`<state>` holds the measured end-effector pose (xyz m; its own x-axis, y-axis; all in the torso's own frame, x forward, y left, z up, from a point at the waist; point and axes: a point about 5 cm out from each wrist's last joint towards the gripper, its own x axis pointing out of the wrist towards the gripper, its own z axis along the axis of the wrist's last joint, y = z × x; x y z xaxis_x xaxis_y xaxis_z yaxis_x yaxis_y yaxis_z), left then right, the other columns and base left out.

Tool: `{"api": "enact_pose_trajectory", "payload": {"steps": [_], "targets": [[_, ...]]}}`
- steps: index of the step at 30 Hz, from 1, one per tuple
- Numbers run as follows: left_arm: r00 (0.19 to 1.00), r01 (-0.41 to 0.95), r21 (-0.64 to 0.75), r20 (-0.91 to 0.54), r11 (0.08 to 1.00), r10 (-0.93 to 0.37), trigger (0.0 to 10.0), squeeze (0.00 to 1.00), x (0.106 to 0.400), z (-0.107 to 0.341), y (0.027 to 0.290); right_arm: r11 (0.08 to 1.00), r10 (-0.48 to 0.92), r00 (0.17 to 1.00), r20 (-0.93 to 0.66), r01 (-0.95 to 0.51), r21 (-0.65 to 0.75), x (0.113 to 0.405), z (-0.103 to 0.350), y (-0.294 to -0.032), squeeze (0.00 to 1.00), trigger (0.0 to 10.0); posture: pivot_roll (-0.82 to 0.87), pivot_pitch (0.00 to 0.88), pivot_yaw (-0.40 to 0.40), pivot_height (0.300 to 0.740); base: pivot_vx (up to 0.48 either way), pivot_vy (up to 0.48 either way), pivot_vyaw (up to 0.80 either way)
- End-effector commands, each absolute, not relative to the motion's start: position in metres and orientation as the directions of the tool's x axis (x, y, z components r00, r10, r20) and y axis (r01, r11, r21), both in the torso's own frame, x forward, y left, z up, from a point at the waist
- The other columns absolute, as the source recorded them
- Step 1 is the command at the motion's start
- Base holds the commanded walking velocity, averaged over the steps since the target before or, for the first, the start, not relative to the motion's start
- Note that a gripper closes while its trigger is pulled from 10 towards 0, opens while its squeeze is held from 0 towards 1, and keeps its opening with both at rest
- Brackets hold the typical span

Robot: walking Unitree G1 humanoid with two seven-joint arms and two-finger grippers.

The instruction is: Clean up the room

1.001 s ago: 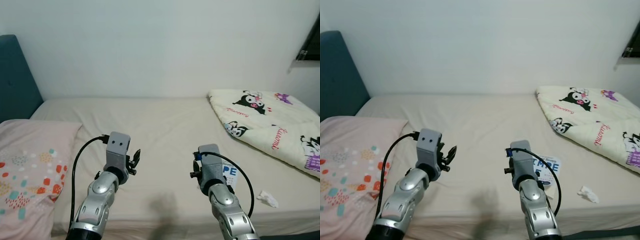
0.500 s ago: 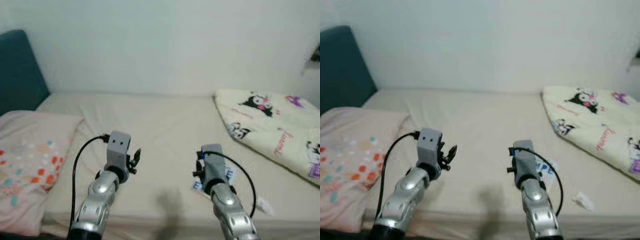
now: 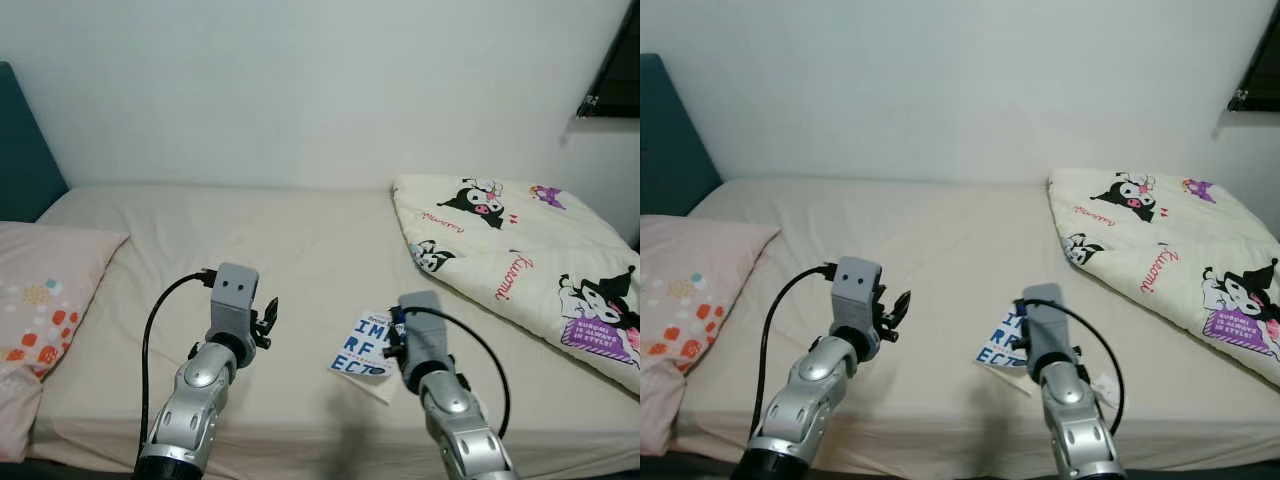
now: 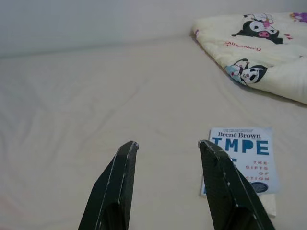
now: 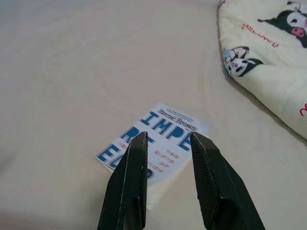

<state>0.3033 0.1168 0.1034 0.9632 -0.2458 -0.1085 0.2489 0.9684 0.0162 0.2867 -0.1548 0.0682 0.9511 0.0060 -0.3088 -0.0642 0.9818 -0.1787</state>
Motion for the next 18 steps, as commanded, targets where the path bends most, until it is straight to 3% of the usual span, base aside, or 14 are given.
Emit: {"api": "enact_pose_trajectory", "payload": {"steps": [1, 8, 18], "targets": [[0.962, 0.248, 0.018, -0.122, 0.969, -0.244, 10.0, 0.00, 0.3030, 0.1015, 0.1168, 0.980, -0.001, 0.950, -0.313, -0.061, -0.189, 0.2880, 0.0687, -0.1558, 0.00, 10.0, -0.01, 0.007, -0.034, 0.740, 0.000, -0.379, 0.80], [0.962, 0.247, 0.016, -0.124, 0.969, -0.244, 10.0, 0.00, 0.3030, 0.1012, 0.1167, 0.982, -0.009, 0.953, -0.304, -0.049, -0.184, 0.2878, 0.0694, -0.1565, 0.00, 10.0, -0.01, 0.010, -0.033, 0.740, 0.000, -0.381, 0.72], [0.962, 0.246, 0.016, -0.128, 0.969, -0.242, 10.0, 0.00, 0.3031, 0.1006, 0.1168, 0.988, -0.030, 0.953, -0.302, -0.018, -0.155, 0.2876, 0.0698, -0.1611, 0.00, 10.0, -0.01, 0.011, -0.033, 0.740, 0.000, -0.380, 0.00]]}}
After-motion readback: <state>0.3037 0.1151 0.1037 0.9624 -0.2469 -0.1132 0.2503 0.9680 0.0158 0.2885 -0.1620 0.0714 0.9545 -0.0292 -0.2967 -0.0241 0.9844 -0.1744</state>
